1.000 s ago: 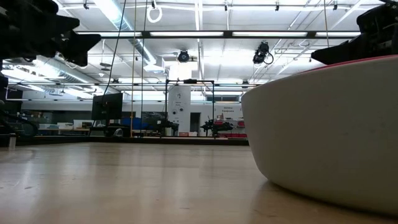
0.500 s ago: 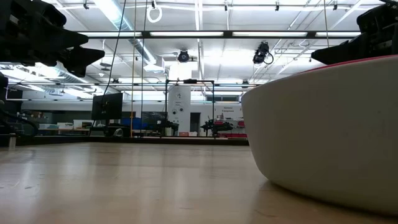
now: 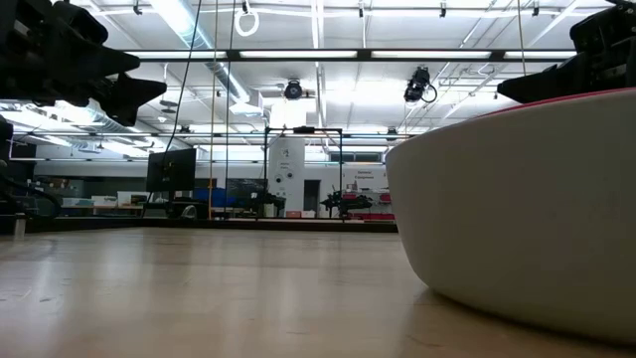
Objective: Nest bowls inside each other
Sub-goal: Return to Home Position
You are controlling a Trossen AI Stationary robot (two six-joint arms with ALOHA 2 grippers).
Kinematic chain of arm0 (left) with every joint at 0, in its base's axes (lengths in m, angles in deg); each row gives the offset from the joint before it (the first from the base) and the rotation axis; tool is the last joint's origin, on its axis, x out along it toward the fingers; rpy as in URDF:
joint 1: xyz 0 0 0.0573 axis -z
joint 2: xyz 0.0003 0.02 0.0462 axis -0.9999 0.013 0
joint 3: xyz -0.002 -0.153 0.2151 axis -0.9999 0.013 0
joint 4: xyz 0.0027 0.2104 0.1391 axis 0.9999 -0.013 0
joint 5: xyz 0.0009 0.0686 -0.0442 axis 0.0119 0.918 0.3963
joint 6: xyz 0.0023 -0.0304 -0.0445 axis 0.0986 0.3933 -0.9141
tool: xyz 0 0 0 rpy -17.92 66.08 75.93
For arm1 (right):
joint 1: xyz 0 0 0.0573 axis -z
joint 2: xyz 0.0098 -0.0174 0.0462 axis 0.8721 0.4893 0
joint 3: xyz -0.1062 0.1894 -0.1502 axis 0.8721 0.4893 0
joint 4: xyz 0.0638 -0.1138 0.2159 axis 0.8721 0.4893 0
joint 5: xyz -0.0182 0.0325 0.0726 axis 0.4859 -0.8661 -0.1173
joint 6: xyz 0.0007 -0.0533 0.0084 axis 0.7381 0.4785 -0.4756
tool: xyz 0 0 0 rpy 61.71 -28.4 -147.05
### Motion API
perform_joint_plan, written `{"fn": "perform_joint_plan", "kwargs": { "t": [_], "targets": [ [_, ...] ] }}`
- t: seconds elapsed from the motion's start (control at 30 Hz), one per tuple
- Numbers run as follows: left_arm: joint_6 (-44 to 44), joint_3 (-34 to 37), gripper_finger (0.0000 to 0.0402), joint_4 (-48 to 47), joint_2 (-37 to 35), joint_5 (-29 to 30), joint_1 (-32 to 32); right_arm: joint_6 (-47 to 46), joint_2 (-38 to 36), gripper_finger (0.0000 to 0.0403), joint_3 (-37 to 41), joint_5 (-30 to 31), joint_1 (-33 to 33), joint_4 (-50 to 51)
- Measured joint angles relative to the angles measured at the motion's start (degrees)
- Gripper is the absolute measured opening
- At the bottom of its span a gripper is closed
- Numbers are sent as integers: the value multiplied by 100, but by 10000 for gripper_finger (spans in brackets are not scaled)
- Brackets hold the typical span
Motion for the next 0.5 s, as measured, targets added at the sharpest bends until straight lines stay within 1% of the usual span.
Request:
{"fn": "perform_joint_plan", "kwargs": {
  "t": [0.23, 0.5],
  "targets": [
    [15, 0, 261, -4, 0, 5, 0, 0, 0, 66, 0, 0, -1, 0],
    [678, 0, 261, -7, 0, 12, 0, 0, -1, 66, 0, 2, 0, 0]
  ]
}}
